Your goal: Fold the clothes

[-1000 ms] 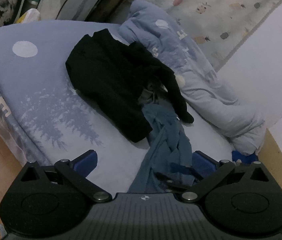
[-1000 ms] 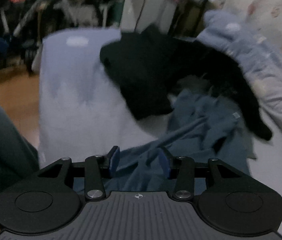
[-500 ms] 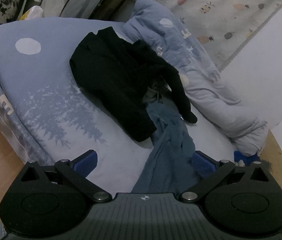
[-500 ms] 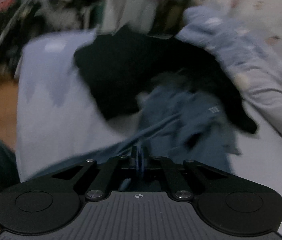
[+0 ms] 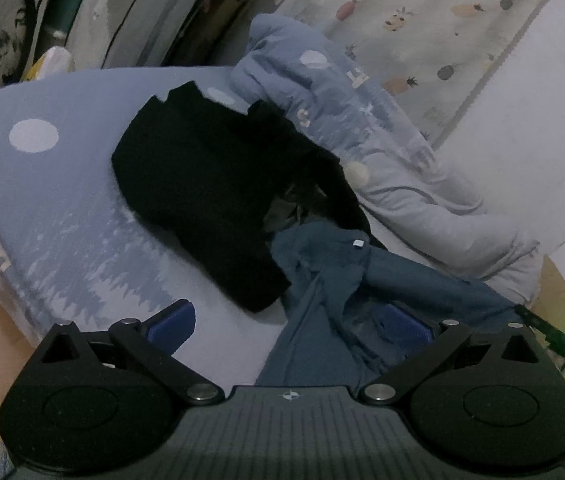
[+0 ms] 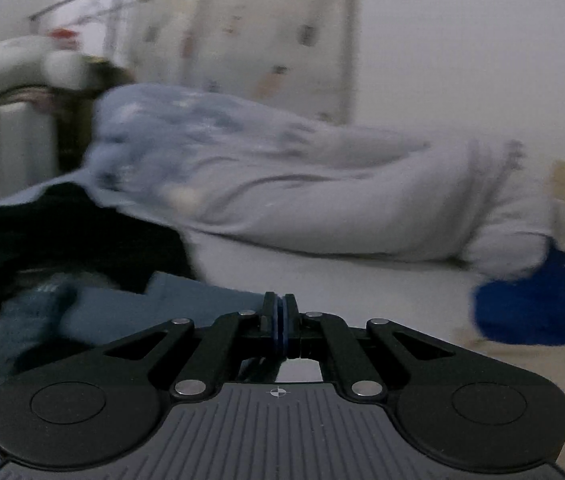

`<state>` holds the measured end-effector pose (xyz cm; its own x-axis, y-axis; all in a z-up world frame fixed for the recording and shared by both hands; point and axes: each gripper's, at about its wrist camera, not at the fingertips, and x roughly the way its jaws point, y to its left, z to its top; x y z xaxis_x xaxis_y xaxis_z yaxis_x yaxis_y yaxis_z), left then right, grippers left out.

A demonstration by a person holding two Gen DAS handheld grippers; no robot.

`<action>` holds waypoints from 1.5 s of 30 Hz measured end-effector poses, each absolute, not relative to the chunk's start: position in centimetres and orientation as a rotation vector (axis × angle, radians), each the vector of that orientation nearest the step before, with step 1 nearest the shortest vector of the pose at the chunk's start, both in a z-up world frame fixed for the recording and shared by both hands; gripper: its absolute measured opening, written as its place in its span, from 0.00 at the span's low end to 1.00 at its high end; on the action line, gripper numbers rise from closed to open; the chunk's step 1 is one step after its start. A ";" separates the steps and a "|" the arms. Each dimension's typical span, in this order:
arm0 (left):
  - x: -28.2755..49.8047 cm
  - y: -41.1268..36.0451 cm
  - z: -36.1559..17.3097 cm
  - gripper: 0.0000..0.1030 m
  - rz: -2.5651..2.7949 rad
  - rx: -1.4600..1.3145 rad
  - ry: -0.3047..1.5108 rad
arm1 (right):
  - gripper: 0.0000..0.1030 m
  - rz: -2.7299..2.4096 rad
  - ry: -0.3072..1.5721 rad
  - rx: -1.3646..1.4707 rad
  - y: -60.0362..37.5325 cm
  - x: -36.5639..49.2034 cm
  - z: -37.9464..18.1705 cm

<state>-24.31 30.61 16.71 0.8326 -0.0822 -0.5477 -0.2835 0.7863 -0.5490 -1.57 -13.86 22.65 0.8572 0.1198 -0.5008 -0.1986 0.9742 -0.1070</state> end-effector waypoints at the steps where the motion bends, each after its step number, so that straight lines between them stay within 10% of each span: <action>1: -24.0 30.4 16.9 1.00 0.116 -0.661 0.587 | 0.03 0.136 0.518 -0.163 -15.0 -0.7 22.4; 8: -22.6 28.8 17.4 1.00 0.131 -0.628 0.616 | 0.04 -0.104 0.677 -0.241 -19.7 5.0 17.1; 16: -22.7 28.5 18.2 1.00 0.162 -0.591 0.634 | 0.47 -0.121 0.618 -0.132 -19.1 0.5 15.6; 45: -22.9 17.7 29.2 1.00 0.201 -0.229 0.389 | 0.99 0.511 0.304 0.151 -10.6 -16.2 16.7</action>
<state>-22.88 17.68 29.18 0.9060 0.1489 -0.3963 -0.2363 0.9546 -0.1815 -16.20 -10.64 16.74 0.8287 0.5017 -0.2479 -0.4573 0.8625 0.2167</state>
